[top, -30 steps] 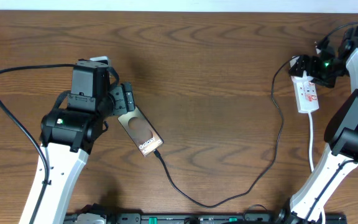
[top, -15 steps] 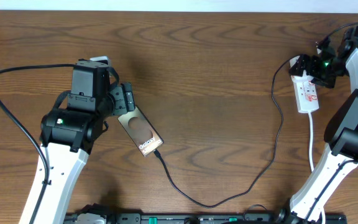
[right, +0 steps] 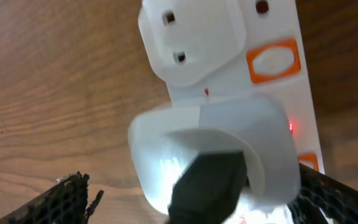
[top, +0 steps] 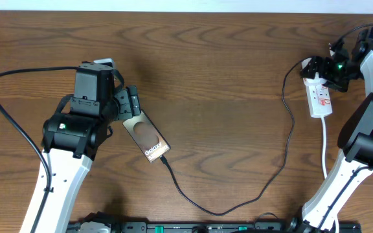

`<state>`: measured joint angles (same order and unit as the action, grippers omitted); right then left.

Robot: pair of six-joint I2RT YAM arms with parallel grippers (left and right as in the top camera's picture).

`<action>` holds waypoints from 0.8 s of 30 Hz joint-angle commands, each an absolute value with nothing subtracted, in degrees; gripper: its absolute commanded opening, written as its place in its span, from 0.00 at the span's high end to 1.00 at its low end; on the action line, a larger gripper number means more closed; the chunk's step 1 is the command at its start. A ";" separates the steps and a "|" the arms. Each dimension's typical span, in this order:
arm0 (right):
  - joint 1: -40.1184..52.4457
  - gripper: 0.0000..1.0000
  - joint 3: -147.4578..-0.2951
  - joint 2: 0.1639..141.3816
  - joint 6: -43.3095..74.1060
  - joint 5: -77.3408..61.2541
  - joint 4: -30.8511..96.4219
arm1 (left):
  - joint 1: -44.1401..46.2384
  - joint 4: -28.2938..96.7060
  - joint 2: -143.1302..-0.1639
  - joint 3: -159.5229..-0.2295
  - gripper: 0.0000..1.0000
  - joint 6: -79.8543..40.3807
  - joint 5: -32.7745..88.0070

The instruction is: Plug charger to phone and switch on socket

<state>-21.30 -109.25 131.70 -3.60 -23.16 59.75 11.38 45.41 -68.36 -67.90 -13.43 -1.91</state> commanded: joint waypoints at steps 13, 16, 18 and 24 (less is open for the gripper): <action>-23.90 0.01 -118.91 129.86 1.72 -13.61 73.08 | 11.51 45.43 -68.53 -68.53 0.13 -12.71 -3.07; -23.92 0.01 -118.93 126.78 2.26 -13.61 75.44 | 11.51 45.43 -68.53 -68.53 0.13 -12.71 -3.07; -23.90 0.01 -118.93 124.44 3.62 -13.67 77.67 | 11.49 45.43 -68.53 -68.53 0.14 -12.71 -3.07; -23.46 0.01 -118.93 115.13 3.86 -13.82 82.00 | 11.51 45.43 -68.53 -68.53 0.13 -12.71 -3.07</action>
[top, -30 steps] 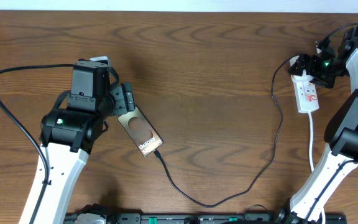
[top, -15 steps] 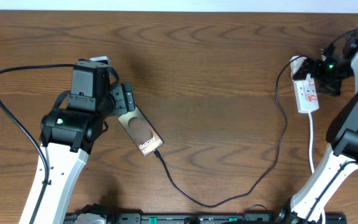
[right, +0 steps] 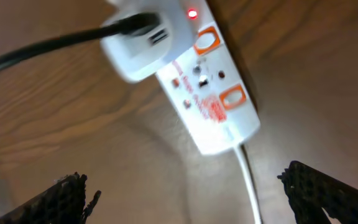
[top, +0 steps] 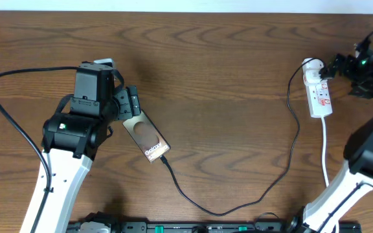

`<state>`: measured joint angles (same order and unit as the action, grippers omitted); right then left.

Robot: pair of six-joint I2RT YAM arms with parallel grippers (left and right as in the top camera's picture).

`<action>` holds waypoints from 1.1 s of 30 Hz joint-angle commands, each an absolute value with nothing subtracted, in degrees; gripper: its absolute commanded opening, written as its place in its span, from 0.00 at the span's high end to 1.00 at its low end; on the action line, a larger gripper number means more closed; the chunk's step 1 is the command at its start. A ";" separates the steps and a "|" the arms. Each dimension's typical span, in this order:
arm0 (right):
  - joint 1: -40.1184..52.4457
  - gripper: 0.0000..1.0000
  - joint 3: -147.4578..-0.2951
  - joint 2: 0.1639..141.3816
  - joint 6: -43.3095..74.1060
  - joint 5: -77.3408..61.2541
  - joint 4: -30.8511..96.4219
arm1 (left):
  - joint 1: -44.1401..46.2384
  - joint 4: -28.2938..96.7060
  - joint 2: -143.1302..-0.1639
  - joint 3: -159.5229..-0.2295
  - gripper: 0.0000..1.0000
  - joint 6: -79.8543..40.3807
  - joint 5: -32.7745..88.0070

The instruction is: Plug charger to phone and switch on socket

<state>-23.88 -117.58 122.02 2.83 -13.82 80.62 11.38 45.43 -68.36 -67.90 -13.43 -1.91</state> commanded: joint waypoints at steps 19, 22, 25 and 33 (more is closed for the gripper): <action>-23.38 0.01 -118.91 97.45 5.74 -14.26 89.78 | 11.49 45.43 -68.53 -68.53 0.13 -12.71 -3.07; -23.38 0.01 -118.91 97.45 5.74 -14.26 89.78 | 11.51 45.43 -68.53 -68.53 0.13 -12.71 -3.07; -23.38 0.01 -118.91 97.45 5.74 -14.26 89.80 | 11.51 45.43 -68.53 -68.53 0.13 -12.71 -3.07; -23.38 0.01 -118.91 97.45 5.74 -14.26 89.78 | 11.53 45.43 -68.53 -68.53 0.13 -12.71 -3.05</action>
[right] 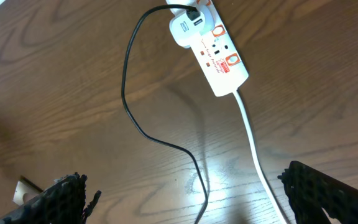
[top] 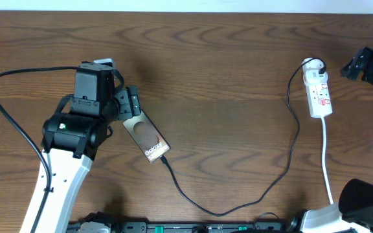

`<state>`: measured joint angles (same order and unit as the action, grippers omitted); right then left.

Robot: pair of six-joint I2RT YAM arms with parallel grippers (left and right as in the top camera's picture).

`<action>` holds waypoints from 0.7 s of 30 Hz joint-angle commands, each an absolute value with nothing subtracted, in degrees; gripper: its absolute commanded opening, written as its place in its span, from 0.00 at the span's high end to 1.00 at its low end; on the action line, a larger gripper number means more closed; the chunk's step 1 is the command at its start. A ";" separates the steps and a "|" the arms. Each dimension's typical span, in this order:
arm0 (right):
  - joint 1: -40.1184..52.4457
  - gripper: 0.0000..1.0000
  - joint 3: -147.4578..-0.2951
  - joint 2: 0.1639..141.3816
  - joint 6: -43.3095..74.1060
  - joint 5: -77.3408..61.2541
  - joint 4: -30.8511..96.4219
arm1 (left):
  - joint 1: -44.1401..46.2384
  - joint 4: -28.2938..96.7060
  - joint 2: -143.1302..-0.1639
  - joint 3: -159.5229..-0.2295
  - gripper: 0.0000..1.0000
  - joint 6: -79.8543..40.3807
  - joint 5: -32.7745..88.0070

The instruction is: Plug charger to phone and switch on socket

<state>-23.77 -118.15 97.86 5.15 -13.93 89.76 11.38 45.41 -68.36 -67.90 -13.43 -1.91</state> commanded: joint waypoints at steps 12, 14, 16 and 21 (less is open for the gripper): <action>-23.38 0.01 -118.91 97.45 5.74 -14.24 89.78 | 11.35 44.01 -55.18 -64.18 0.13 -13.19 -3.25; -23.38 0.01 -118.91 97.45 5.74 -14.26 89.78 | 11.27 37.30 -49.56 -58.78 0.13 -13.17 -3.27; -23.38 0.01 -118.91 97.45 5.74 -14.24 89.78 | 11.20 30.63 -44.49 -53.04 0.14 -13.17 -3.25; -23.38 0.01 -118.91 97.45 5.74 -14.24 89.80 | 8.84 10.85 -29.87 -34.15 0.13 -13.17 -2.00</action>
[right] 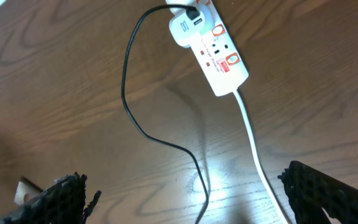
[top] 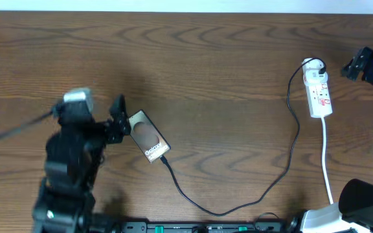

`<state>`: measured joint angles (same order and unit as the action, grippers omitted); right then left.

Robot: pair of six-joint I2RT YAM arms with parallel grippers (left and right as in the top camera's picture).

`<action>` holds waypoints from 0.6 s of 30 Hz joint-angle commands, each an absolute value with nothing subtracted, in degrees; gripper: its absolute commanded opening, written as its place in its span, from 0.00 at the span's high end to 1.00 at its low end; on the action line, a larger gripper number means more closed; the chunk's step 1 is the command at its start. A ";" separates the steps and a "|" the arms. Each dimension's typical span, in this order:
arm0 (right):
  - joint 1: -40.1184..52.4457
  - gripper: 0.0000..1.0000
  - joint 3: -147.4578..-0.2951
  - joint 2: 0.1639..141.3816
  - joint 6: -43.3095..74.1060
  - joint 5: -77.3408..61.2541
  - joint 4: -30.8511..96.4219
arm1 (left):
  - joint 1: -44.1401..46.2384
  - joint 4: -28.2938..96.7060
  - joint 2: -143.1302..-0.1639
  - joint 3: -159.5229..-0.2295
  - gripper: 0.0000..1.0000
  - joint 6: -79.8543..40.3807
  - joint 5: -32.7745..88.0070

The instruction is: Plug charger to phone and switch on socket

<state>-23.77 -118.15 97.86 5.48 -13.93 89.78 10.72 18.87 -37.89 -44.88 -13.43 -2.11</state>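
Note:
The phone (top: 146, 136) lies slantwise on the wooden table, left of centre, with the black charger cable (top: 238, 206) plugged into its lower end. That cable loops right to a white charger (right: 184, 28) seated in the white power strip (right: 219, 54), which has orange switches. My left gripper (top: 119, 117) sits just left of the phone's upper end, its fingers apart and off the phone. High at the table's far right, my right gripper (right: 191, 199) hangs wide open and empty, well away from the strip (top: 318, 94).
The strip's white cord (top: 326, 162) runs down toward the front edge on the right. A black rail (top: 193, 228) lies along the front edge. The left arm's own cable trails off to the left.
My left arm has dropped back toward the front left, and its gripper now sits just off the phone's upper end. Phone, cable, strip and right gripper are where they were.
At first my right gripper was down on the strip beside the charger, while the left stayed at the phone's upper end. Then the right was off the strip, where a red light showed, and later high at the far right. Now the left arm has drawn back too.

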 commanded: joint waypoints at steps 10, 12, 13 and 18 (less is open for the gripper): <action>-23.38 0.01 -118.91 97.45 5.74 -14.26 89.80 | -3.51 -17.21 -10.04 -3.07 0.13 -14.57 10.13; -23.38 0.01 -118.91 97.45 5.74 -14.26 89.78 | -5.45 -15.57 -8.10 -0.25 0.13 -17.32 10.02; -23.38 0.01 -118.91 97.45 5.74 -14.24 89.78 | -6.15 -13.32 -7.49 -0.25 0.13 -17.45 9.89; -23.38 0.01 -118.91 97.45 5.74 -14.26 89.80 | -8.47 -2.50 -5.23 -0.23 0.13 -16.93 9.63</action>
